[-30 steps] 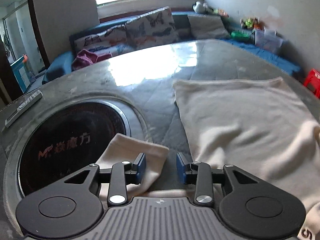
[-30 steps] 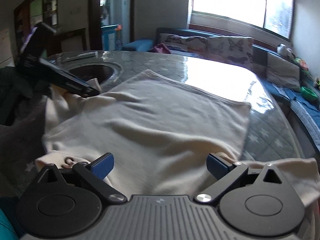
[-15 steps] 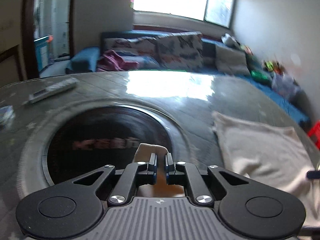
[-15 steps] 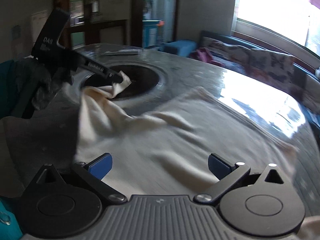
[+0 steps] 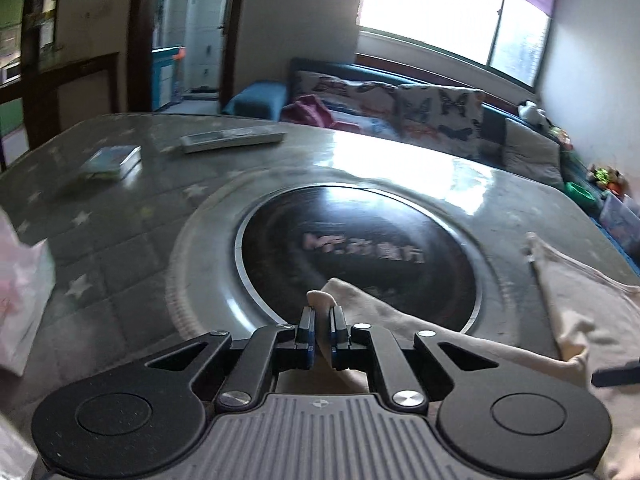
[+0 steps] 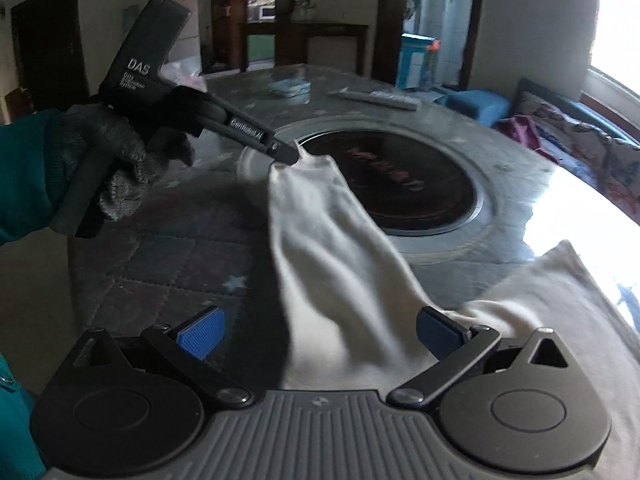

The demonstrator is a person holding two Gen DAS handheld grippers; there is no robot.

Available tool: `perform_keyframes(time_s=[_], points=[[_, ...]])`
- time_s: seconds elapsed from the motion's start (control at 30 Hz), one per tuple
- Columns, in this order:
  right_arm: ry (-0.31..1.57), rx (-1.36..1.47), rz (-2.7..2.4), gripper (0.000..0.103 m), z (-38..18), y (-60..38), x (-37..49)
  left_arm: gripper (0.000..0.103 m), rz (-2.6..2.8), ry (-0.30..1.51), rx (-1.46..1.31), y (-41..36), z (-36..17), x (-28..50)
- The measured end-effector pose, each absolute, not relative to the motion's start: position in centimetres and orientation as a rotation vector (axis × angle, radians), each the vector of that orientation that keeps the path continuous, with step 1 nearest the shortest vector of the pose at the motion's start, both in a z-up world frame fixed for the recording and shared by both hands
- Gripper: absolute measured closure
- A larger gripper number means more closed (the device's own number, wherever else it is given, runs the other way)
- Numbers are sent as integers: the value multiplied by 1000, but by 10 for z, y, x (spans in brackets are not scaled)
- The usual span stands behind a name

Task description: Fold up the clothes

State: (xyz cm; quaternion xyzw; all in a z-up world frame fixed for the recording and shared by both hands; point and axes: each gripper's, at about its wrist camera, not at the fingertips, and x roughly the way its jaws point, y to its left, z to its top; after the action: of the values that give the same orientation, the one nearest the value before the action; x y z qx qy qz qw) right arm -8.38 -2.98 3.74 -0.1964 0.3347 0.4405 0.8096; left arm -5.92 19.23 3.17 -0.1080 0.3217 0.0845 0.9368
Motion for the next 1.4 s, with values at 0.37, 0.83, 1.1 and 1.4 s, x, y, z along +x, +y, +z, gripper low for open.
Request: perform_keyframes(time_s=[0.37, 0.83, 1.1, 1.4], points=[[741, -429, 1077, 0, 19, 9, -96, 96, 296, 669, -222, 220, 25, -77], [739, -261, 843, 0, 51, -88, -102, 86, 317, 674, -185, 218, 35, -77], [843, -152, 602, 0, 29, -174, -115, 74, 232, 625, -163, 182, 61, -67], [815, -152, 629, 0, 54, -188, -104, 71, -41, 658, -125, 98, 66, -16]])
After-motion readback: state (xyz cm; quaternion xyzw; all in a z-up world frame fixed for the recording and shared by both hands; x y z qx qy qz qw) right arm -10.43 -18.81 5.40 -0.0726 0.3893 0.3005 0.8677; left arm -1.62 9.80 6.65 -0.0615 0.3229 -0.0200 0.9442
